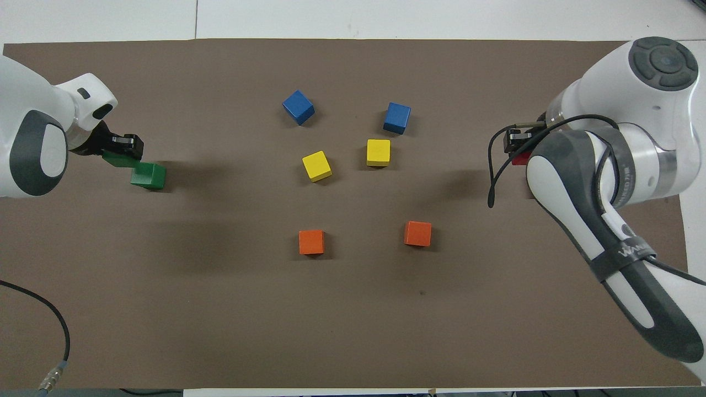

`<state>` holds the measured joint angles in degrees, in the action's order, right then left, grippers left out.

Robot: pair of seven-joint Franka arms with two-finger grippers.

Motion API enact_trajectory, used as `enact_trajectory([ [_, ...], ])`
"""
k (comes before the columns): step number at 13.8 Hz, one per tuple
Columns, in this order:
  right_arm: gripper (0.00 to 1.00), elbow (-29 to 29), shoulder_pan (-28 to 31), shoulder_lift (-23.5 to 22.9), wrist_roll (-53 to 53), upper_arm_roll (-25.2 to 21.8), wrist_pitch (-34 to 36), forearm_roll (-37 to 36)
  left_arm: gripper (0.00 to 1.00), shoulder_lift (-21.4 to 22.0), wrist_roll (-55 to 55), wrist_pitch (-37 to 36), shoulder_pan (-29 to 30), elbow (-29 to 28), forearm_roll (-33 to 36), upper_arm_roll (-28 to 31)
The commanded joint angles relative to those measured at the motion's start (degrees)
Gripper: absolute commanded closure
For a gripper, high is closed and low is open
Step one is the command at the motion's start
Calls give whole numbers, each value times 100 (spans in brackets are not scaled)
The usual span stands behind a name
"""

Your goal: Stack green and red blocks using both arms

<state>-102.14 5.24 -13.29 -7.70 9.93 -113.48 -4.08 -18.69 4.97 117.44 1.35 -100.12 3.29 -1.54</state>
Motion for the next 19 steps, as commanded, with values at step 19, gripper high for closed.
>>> enact_trajectory([
  [19, 100, -2135, 935, 573, 972, 80, -2152, -84, 100, 524, 655, 613, 226, -1000, -391, -74],
])
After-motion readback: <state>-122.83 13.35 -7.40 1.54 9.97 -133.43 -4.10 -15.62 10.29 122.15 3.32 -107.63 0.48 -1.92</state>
